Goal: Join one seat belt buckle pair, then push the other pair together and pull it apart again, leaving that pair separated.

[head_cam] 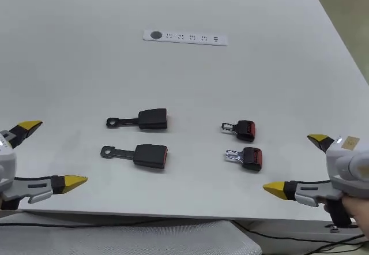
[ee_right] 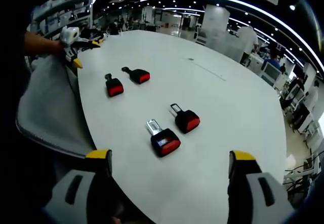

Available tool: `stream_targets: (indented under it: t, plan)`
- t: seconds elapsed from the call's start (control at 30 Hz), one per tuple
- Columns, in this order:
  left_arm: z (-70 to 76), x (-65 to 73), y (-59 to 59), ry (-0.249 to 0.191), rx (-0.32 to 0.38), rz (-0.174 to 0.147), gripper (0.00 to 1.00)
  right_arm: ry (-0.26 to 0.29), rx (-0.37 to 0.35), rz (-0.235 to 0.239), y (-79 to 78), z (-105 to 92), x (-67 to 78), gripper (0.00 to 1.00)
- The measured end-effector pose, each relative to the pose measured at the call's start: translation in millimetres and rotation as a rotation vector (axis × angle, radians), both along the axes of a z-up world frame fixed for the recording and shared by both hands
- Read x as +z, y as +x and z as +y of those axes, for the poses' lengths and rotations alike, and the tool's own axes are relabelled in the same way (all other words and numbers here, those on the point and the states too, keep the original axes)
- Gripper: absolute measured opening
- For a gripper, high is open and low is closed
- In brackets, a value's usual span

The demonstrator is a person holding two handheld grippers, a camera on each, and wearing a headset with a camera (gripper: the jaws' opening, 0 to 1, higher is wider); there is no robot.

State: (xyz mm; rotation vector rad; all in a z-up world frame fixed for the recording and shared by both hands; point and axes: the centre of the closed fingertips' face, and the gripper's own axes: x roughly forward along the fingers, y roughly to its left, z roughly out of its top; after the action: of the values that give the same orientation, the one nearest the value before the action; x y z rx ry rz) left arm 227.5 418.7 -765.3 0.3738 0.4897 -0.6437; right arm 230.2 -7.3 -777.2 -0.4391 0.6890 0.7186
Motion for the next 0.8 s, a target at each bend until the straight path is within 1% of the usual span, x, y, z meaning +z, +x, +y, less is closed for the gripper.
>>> stream_targets:
  t: [0.13, 0.2, 0.43, 0.73, 0.8]
  plan:
    - [0.4, 0.1, 0.0, 0.002, 0.004, 0.001, 0.96, 0.006, -0.001, 0.008, -1.0, 0.0, -1.8, 0.97]
    - [0.5, 0.3, 0.0, 0.004, 0.004, -0.001, 0.96, 0.018, -0.017, 0.03, -2.7, -0.5, -3.7, 0.97]
    - [0.9, -0.4, -0.3, 0.009, 0.008, 0.003, 0.96, 0.01, -0.01, 0.021, -4.3, -2.5, -4.7, 0.96]
    - [-0.7, -2.5, -1.6, 0.026, -0.003, 0.004, 0.96, 0.017, -0.007, 0.012, -2.8, -0.9, -2.3, 0.95]
    - [0.0, -2.4, -1.3, 0.026, 0.0, 0.004, 0.96, 0.007, -0.001, 0.004, -1.8, -0.6, -2.4, 0.95]
